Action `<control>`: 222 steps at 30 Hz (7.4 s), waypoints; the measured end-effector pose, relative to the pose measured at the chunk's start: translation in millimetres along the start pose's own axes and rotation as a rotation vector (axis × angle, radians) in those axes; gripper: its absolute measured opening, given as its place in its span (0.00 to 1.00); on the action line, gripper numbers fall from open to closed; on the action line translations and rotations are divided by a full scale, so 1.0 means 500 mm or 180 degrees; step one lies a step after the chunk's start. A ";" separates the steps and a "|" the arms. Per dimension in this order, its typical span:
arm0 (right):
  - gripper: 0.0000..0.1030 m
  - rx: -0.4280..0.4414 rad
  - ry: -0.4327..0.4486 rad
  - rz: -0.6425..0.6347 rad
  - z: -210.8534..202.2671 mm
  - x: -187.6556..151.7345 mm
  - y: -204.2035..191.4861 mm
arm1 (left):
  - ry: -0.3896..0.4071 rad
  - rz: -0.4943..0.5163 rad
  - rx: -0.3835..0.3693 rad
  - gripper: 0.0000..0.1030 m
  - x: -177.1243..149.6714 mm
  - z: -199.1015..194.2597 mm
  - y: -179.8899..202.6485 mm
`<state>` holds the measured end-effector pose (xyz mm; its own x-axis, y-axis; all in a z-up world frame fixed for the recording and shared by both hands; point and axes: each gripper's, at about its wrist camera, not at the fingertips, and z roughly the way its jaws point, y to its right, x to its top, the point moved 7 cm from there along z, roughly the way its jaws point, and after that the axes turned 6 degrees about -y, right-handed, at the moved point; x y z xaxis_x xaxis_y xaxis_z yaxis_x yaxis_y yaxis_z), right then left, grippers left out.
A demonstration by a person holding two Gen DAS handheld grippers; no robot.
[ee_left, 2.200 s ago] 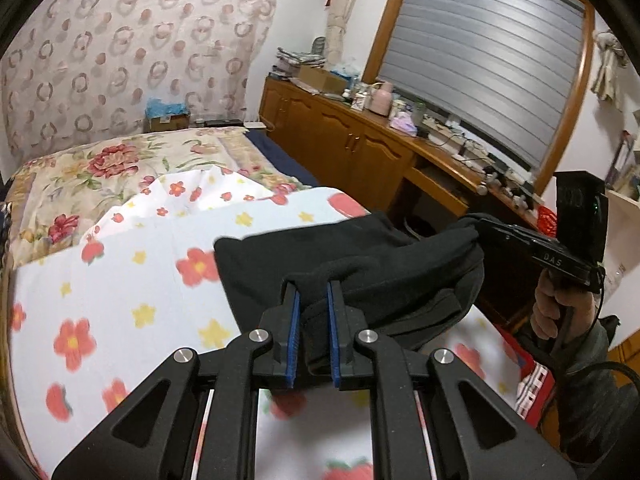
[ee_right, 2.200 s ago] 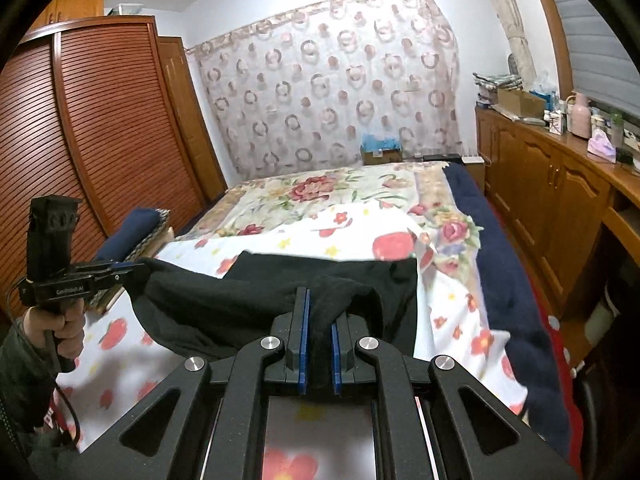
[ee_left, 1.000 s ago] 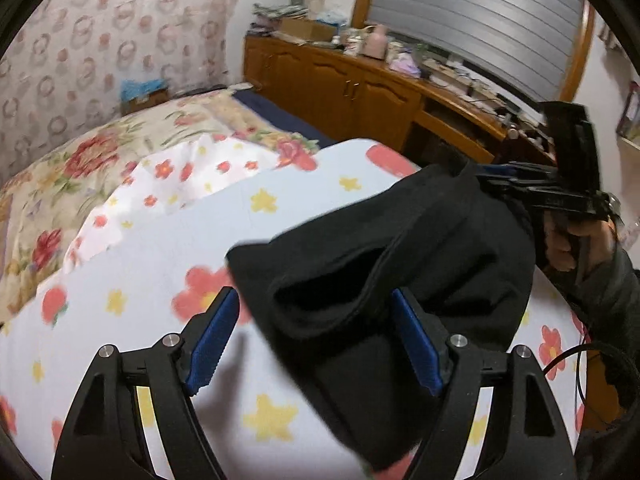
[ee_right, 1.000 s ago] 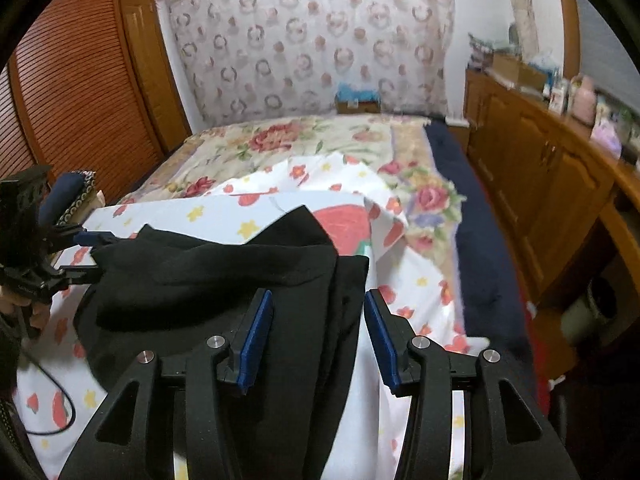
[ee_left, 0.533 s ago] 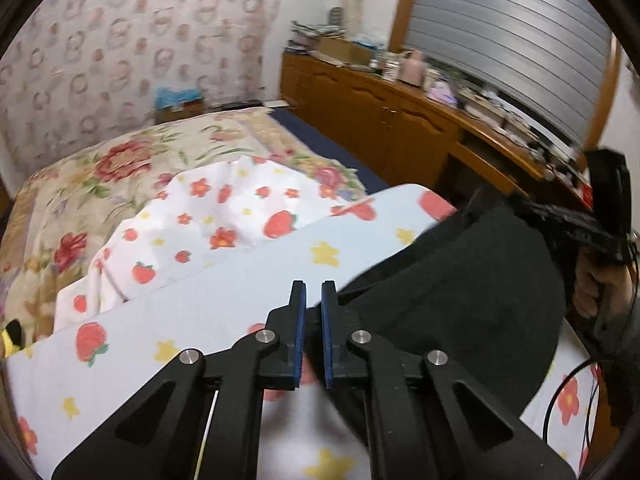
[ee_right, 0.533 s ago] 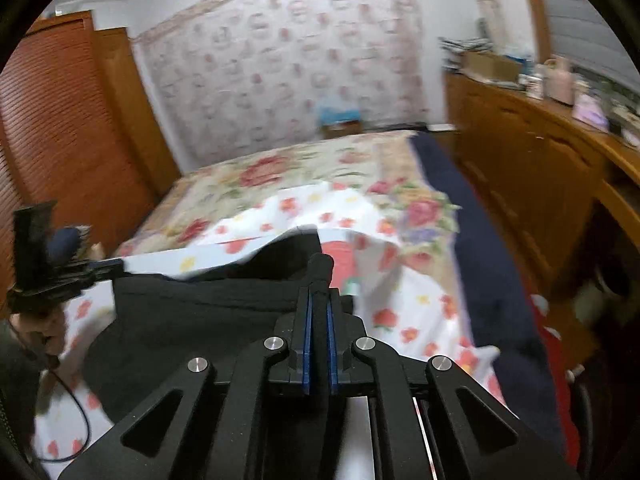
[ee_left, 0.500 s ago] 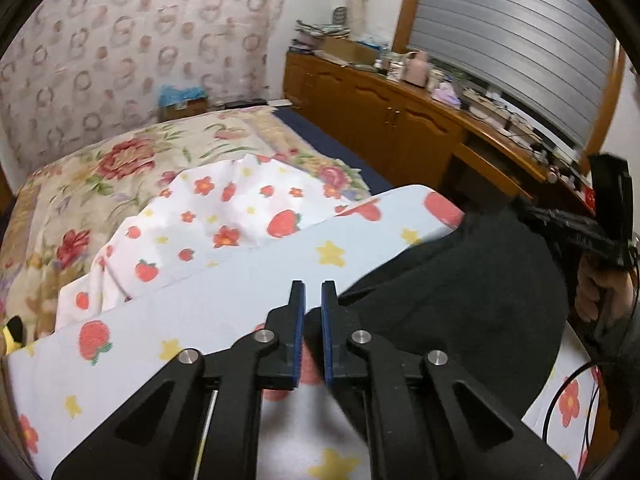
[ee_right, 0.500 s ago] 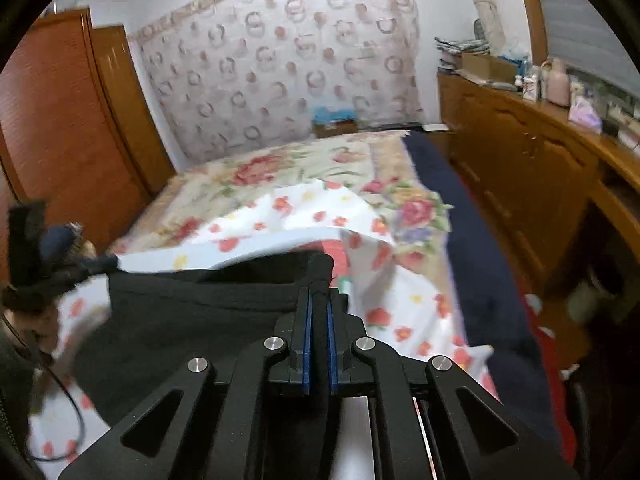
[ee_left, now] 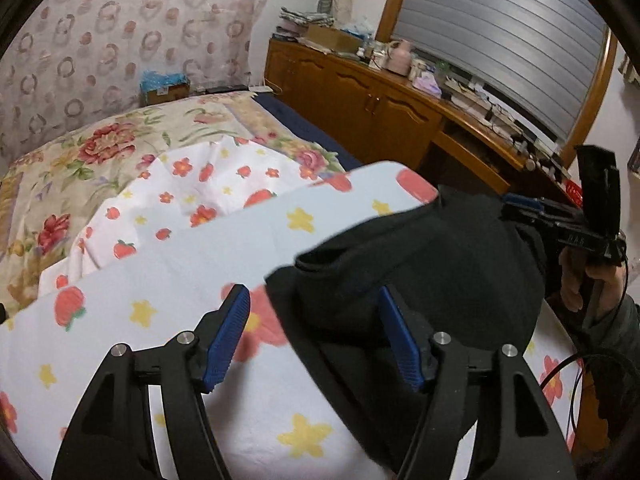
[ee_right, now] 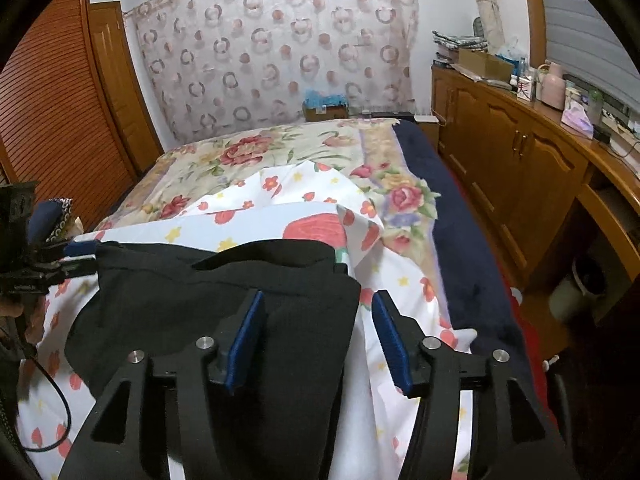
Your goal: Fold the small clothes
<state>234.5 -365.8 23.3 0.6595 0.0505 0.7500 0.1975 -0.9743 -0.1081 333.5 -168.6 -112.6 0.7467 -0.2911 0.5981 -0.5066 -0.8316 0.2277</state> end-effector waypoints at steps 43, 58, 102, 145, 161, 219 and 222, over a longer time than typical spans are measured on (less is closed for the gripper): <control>0.21 0.0564 -0.0372 -0.0179 0.104 0.002 -0.024 | 0.0347 0.0063 -0.0229 0.15 0.024 -0.058 0.068; 0.20 0.0326 0.0433 -0.0400 0.000 0.057 -0.074 | 0.0804 0.0061 -0.0105 0.15 0.020 -0.200 0.060; 0.20 0.1633 0.0493 -0.2518 0.306 0.351 -0.736 | 0.1635 -0.1490 0.1384 0.15 -0.408 -0.594 -0.353; 0.47 0.1435 0.0410 -0.1621 0.289 0.140 -0.661 | 0.1359 -0.1152 0.1969 0.90 -0.420 -0.578 -0.288; 0.73 0.0879 0.0698 -0.1126 0.060 -0.038 -0.513 | 0.1386 -0.0791 0.1774 0.90 -0.376 -0.522 -0.109; 0.73 0.0249 0.1276 -0.0418 -0.115 -0.177 -0.476 | 0.1543 -0.0585 0.1708 0.90 -0.285 -0.536 0.049; 0.73 0.0244 0.1275 -0.0417 -0.116 -0.177 -0.473 | 0.1545 -0.0584 0.1707 0.90 -0.285 -0.537 0.049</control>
<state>87.6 -152.4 20.3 0.2945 0.0687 0.9532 0.3243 -0.9454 -0.0320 99.0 -20.5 14.2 0.4617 0.0128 0.8870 -0.0196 -0.9995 0.0246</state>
